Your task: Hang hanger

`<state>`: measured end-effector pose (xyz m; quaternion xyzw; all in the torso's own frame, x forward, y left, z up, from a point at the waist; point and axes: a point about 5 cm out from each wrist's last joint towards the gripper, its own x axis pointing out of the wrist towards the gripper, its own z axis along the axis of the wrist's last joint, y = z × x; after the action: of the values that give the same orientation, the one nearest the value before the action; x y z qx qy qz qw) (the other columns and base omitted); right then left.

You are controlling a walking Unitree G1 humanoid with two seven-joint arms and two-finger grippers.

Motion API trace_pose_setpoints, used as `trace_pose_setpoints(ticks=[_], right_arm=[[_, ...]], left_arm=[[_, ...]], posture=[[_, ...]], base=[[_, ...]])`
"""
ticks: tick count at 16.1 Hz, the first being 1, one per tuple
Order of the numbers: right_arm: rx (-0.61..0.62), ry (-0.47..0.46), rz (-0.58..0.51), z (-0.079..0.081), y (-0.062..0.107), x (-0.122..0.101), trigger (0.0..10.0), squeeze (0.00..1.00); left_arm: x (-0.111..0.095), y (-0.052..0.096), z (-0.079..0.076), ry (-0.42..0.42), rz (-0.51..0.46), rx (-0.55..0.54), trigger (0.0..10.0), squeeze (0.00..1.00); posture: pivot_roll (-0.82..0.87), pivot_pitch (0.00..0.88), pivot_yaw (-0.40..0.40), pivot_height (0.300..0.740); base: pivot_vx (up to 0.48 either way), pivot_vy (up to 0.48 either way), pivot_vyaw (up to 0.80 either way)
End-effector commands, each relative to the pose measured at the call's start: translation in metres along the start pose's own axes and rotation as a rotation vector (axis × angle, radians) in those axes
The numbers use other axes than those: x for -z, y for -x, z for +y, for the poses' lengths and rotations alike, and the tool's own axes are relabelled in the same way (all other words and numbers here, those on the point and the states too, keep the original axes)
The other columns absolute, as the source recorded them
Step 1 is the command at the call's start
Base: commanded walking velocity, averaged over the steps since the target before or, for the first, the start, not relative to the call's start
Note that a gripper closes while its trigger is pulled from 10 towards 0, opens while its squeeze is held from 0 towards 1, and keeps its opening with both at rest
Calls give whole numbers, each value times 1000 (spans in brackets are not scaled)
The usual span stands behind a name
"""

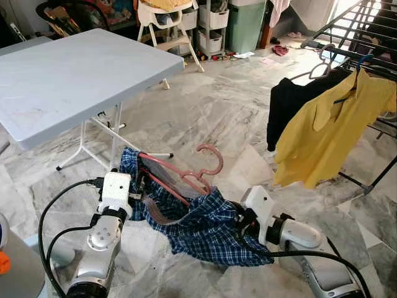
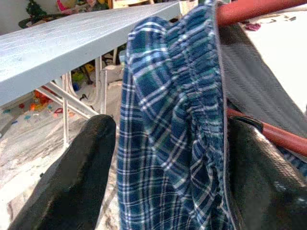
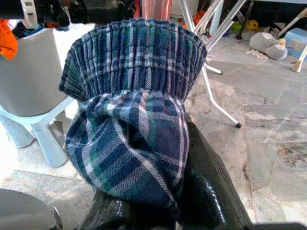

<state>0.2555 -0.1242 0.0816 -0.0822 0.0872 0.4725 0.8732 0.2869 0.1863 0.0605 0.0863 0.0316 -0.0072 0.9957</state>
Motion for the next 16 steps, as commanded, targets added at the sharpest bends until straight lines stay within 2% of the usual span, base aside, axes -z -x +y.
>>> trace_pose_setpoints(ticks=[1, 3, 6, 8, 16], right_arm=[[-12, 24, -26, -2, 1, -8, 10000, 0], [-12, 28, -17, -2, 1, -6, 10000, 0], [-6, 32, -16, -4, 0, -7, 10000, 0], [9, 38, -10, -7, 0, -6, 10000, 0], [4, 42, -2, -3, 0, -3, 10000, 0]], left_arm=[[-1, -1, 7, 19, -9, -5, 0, 0], [-3, 3, 4, 46, -29, 34, 0, 0], [3, 6, 9, 28, -10, 19, 0, 0], [-1, 6, 12, 37, -35, 23, 0, 0], [0, 6, 15, 11, -26, 8, 0, 0]], posture=[[-43, 0, 30, 740], [-41, 0, 30, 740], [-36, 0, 32, 740], [-30, 0, 37, 740], [-35, 0, 46, 740]], base=[[0, 0, 0], [0, 0, 0], [0, 0, 0], [0, 0, 0], [0, 0, 0]])
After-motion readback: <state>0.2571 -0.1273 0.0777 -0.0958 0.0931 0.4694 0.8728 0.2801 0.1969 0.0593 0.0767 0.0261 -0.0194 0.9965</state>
